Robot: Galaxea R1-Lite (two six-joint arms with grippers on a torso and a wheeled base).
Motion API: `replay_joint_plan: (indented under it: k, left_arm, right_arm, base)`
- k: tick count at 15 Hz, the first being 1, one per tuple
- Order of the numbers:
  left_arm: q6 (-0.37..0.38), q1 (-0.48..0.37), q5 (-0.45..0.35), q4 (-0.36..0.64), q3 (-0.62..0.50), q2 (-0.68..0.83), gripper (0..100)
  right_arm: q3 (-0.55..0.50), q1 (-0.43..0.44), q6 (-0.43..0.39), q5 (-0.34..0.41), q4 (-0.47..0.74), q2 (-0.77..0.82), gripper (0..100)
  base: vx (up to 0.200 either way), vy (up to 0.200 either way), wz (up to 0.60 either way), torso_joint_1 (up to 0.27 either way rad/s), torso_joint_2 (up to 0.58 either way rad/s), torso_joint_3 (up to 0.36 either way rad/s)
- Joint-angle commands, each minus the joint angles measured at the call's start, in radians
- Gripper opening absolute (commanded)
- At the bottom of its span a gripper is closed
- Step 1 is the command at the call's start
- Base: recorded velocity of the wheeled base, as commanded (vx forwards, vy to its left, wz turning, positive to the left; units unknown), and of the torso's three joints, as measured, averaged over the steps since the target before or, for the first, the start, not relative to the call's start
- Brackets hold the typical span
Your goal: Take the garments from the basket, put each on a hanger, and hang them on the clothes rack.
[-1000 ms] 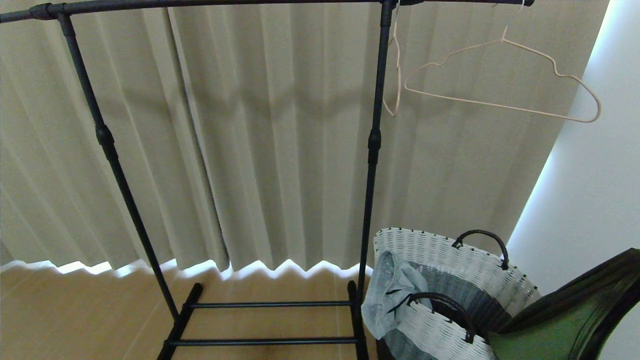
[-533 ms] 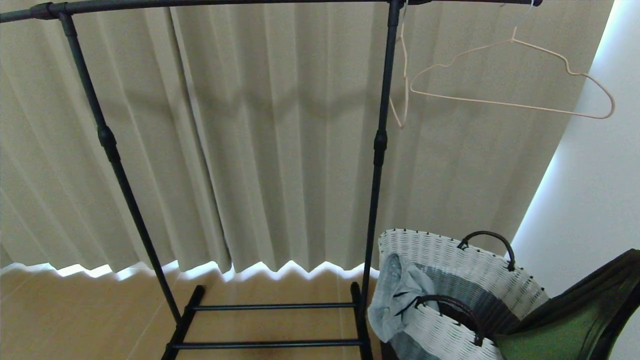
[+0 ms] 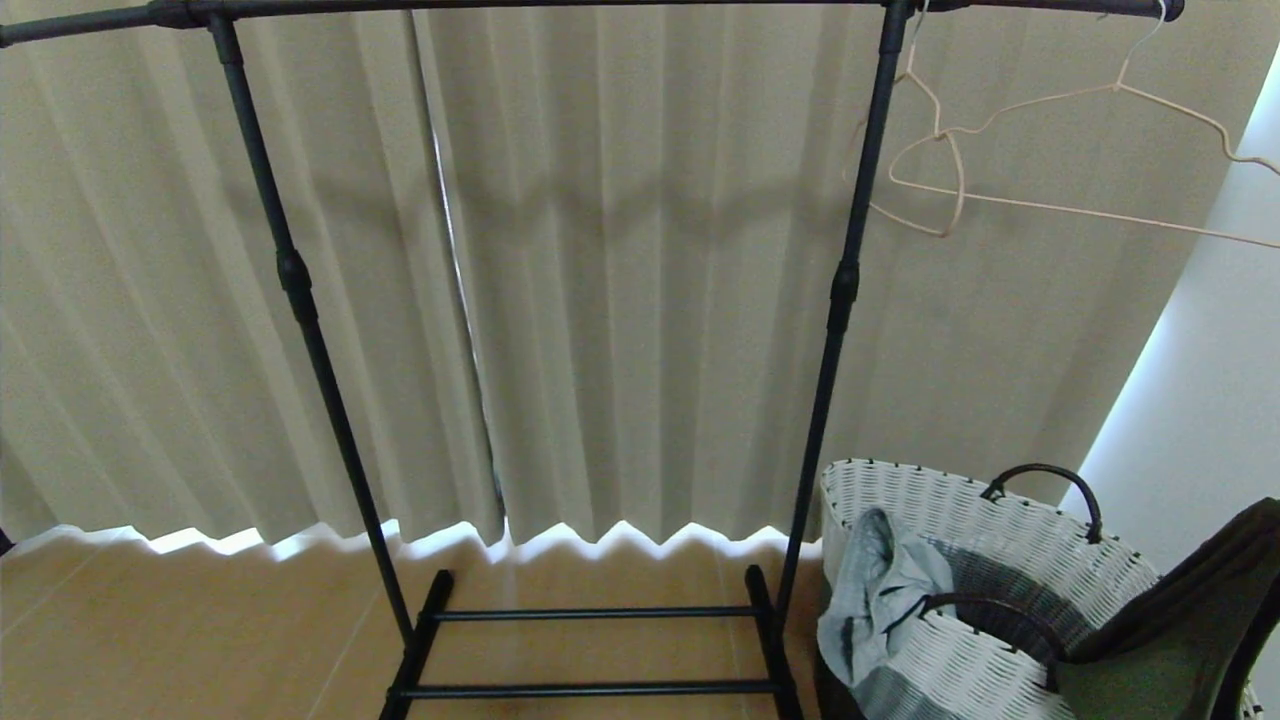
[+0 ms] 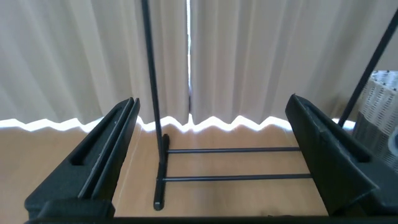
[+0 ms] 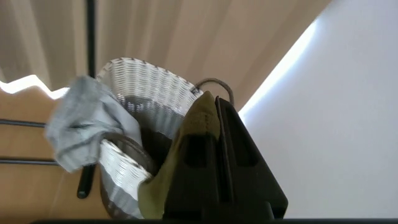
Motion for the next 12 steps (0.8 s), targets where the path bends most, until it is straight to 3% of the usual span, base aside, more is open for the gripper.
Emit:
replay_joint_plan:
  k: [1, 12]
  left_arm:
    - [-0.001, 0.001, 0.001, 0.0, 0.0, 0.001, 100]
    - [0.039, 0.001, -0.003, 0.0, 0.0, 0.003, 100]
  right_arm:
    - [0.0, 0.0, -0.001, 0.0, 0.001, 0.002, 0]
    - [0.005, 0.001, -0.001, 0.001, 0.034, -0.026, 0]
  base:
    - [0.0, 0.0, 0.0, 0.0, 0.0, 0.0]
    - [0.0, 0.0, 0.0, 0.0, 0.0, 0.0]
